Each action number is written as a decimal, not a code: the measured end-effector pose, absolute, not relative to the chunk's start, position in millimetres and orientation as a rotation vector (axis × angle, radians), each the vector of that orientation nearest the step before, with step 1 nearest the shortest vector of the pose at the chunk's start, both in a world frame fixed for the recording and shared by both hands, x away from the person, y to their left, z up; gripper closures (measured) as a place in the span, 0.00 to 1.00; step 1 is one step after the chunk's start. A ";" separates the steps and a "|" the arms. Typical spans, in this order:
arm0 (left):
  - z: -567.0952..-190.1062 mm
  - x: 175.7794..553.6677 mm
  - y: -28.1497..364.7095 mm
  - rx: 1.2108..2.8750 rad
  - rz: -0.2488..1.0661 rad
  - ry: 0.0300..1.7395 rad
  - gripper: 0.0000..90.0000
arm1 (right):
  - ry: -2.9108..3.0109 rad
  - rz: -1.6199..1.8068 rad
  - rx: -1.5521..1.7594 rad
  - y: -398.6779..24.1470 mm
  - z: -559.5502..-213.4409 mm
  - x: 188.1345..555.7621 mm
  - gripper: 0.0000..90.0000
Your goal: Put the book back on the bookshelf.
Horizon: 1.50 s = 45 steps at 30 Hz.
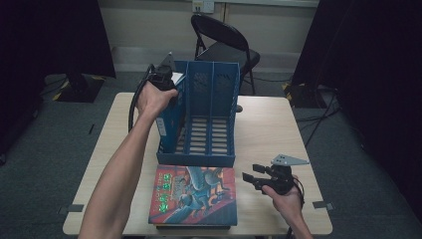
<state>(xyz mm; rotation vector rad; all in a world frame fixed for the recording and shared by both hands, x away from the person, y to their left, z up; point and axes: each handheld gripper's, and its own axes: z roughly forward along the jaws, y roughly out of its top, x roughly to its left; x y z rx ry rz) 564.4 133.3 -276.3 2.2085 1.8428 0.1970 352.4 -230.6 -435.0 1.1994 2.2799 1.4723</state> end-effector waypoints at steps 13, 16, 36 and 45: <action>-279.7 576.1 135.6 2.145 0.222 1.852 0.68 | 2.284 1.465 1.200 -232.0 -436.6 352.2 0.42; -280.4 575.4 136.1 2.133 0.228 1.852 0.67 | 2.287 1.462 1.196 -230.9 -436.6 351.0 0.42; -277.8 544.0 156.2 2.104 0.293 1.675 0.57 | 2.302 1.444 1.190 -227.5 -437.9 350.1 0.42; -279.7 530.6 159.3 2.108 0.341 1.611 0.52 | 2.307 1.438 1.182 -225.8 -437.8 350.2 0.42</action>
